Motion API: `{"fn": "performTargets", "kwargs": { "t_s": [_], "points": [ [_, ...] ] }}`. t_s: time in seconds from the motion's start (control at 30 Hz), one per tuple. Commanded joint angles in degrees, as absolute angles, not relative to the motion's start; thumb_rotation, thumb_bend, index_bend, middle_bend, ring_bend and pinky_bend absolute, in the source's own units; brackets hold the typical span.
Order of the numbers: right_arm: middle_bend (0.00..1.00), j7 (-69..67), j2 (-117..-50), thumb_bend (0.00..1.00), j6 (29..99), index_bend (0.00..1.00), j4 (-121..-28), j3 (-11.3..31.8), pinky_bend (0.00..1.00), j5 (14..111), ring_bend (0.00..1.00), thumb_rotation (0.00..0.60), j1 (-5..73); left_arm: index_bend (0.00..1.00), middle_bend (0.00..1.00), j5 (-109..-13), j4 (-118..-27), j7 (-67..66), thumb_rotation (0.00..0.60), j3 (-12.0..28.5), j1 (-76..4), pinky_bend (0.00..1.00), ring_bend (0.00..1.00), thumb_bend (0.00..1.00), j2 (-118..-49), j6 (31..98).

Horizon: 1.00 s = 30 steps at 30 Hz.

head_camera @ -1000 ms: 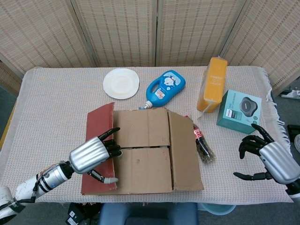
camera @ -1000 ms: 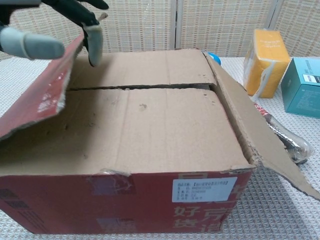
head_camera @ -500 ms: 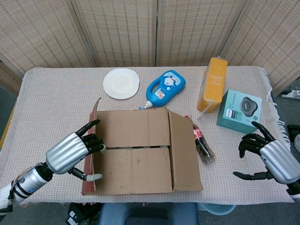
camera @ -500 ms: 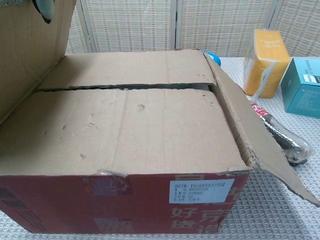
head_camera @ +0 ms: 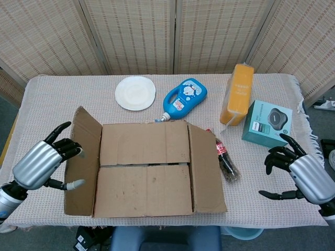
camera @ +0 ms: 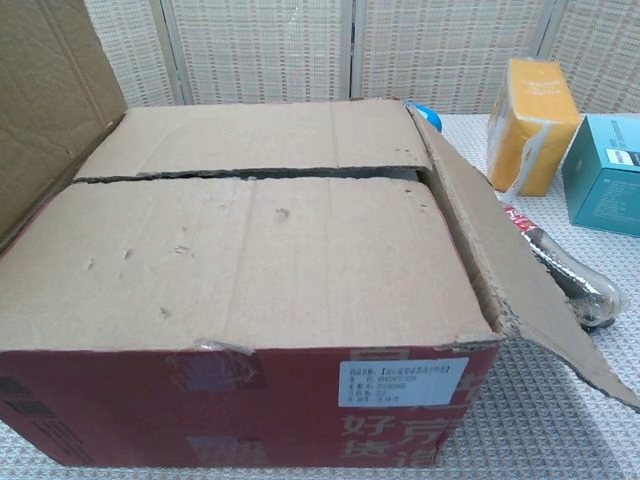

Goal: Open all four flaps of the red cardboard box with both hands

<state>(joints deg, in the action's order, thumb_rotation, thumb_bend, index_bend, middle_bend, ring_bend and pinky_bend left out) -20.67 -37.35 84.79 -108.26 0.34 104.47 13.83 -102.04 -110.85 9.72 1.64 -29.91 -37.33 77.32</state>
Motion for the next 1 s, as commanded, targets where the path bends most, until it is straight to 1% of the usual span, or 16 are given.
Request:
{"fn": "performTargets", "kwargs": {
  "t_s": [0.03, 0.13, 0.2, 0.33, 0.4, 0.5, 0.57, 0.7, 0.73, 0.83, 1.0],
  "points": [
    [0.46, -20.34, -37.34, 0.04, 84.61, 0.56, -108.62, 0.49, 0.0, 104.77, 0.27, 0.334, 14.03, 0.47, 0.48, -100.57, -110.24, 9.31, 0.067, 1.32, -28.86, 0.0, 0.43, 0.23, -37.04, 76.7],
    [0.44, -19.94, -37.33, 0.04, 83.63, 0.54, -109.0, 0.41, 0.0, 105.25, 0.25, 0.332, 14.47, 0.47, 0.48, -98.48, -109.97, 9.29, 0.067, 1.31, -27.8, 0.0, 0.43, 0.23, -36.91, 76.25],
    [0.41, -19.77, -37.52, 0.04, 82.54, 0.5, -109.31, 0.32, 0.0, 105.45, 0.23, 0.336, 14.94, 0.47, 0.49, -96.91, -109.63, 9.11, 0.068, 1.63, -27.17, 0.0, 0.43, 0.23, -37.31, 76.26],
    [0.32, -18.18, -38.14, 0.04, 79.81, 0.38, -110.08, 0.22, 0.0, 105.91, 0.19, 0.349, 16.13, 0.44, 0.49, -94.82, -108.58, 8.21, 0.066, 2.43, -26.27, 0.0, 0.43, 0.23, -38.8, 76.66],
    [0.28, -17.13, -38.36, 0.04, 78.36, 0.32, -110.7, 0.18, 0.0, 106.15, 0.17, 0.357, 16.76, 0.4, 0.48, -93.83, -108.26, 7.57, 0.065, 2.77, -25.99, 0.0, 0.41, 0.23, -39.24, 76.53],
    [0.21, -15.44, -39.19, 0.05, 76.28, 0.22, -111.86, 0.62, 0.0, 106.17, 0.14, 0.391, 18.07, 0.33, 0.46, -92.34, -108.22, 6.61, 0.068, 3.38, -25.54, 0.0, 0.38, 0.23, -39.87, 76.42],
    [0.16, -14.73, -39.87, 0.05, 74.76, 0.15, -112.52, 1.11, 0.0, 105.91, 0.12, 0.429, 19.19, 0.31, 0.45, -91.99, -108.25, 6.35, 0.066, 3.68, -25.36, 0.0, 0.36, 0.23, -40.49, 76.52],
    [0.11, -13.45, -42.08, 0.05, 70.32, 0.05, -114.28, 3.08, 0.0, 104.5, 0.09, 0.493, 22.95, 0.28, 0.42, -92.49, -108.1, 5.93, 0.068, 3.94, -25.38, 0.0, 0.35, 0.23, -42.06, 76.11],
    [0.09, -12.98, -42.97, 0.05, 68.62, 0.03, -114.8, 3.81, 0.0, 103.85, 0.08, 0.518, 24.37, 0.28, 0.42, -92.75, -108.08, 5.77, 0.068, 3.93, -25.47, 0.0, 0.35, 0.23, -42.49, 75.78],
    [0.07, -11.05, -45.87, 0.05, 64.34, 0.0, -115.77, 6.06, 0.0, 101.06, 0.07, 0.59, 28.05, 0.28, 0.41, -93.35, -108.29, 5.18, 0.068, 3.88, -25.72, 0.0, 0.35, 0.23, -43.33, 74.86],
    [0.04, -5.68, -52.36, 0.05, 57.75, 0.0, -115.47, 10.31, 0.0, 93.93, 0.05, 0.6, 34.25, 0.28, 0.4, -94.52, -109.15, 4.21, 0.065, 3.9, -25.95, 0.0, 0.35, 0.23, -43.95, 74.08]
  ]
}}
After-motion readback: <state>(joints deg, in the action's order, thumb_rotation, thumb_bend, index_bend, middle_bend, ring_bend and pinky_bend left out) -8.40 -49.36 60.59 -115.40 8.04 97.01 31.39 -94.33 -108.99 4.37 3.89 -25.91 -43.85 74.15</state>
